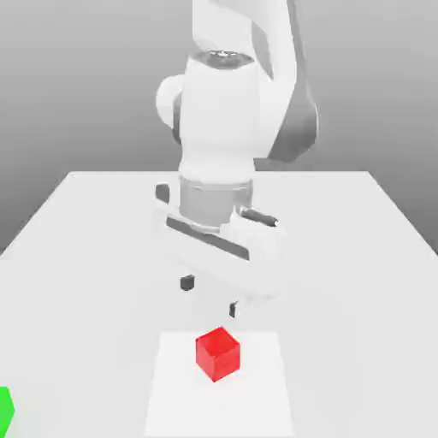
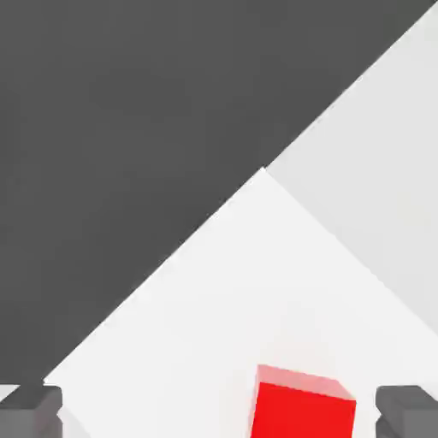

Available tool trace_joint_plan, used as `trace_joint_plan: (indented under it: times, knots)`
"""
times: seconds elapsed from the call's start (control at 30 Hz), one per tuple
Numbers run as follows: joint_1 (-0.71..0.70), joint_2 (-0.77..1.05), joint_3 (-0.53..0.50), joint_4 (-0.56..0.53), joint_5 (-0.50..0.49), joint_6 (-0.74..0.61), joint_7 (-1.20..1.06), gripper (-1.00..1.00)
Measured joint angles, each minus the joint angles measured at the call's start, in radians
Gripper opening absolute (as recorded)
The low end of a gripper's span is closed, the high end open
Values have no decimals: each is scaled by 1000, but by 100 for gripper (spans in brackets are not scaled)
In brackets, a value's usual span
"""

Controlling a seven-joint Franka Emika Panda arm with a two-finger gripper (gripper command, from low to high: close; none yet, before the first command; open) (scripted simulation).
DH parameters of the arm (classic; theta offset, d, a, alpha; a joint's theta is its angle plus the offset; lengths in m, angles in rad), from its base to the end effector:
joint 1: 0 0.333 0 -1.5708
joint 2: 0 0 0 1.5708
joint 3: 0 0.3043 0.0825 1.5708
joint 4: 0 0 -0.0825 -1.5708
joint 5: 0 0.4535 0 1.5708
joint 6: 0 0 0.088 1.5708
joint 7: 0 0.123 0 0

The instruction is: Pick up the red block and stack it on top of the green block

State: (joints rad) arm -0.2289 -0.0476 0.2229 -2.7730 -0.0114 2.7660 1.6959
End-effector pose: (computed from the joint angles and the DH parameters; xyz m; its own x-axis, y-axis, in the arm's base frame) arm 0.4194 -0.0042 0.1396 -0.1205 -0.9927 0.0101 -0.9919 0.1200 -0.0409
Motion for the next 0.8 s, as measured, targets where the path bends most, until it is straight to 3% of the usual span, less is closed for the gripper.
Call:
trace_joint_plan:
  times: [0.17,0.27,0.3,0.53,0.8]
  knots:
    - [7,168,-29,-4,-79,133,106,0]
    - [67,271,-105,10,-148,219,159,0]
    - [79,288,-119,12,-159,233,167,-100]
    - [75,284,-115,12,-157,232,166,-100]
    - [50,66,-58,-2,15,31,32,-100]
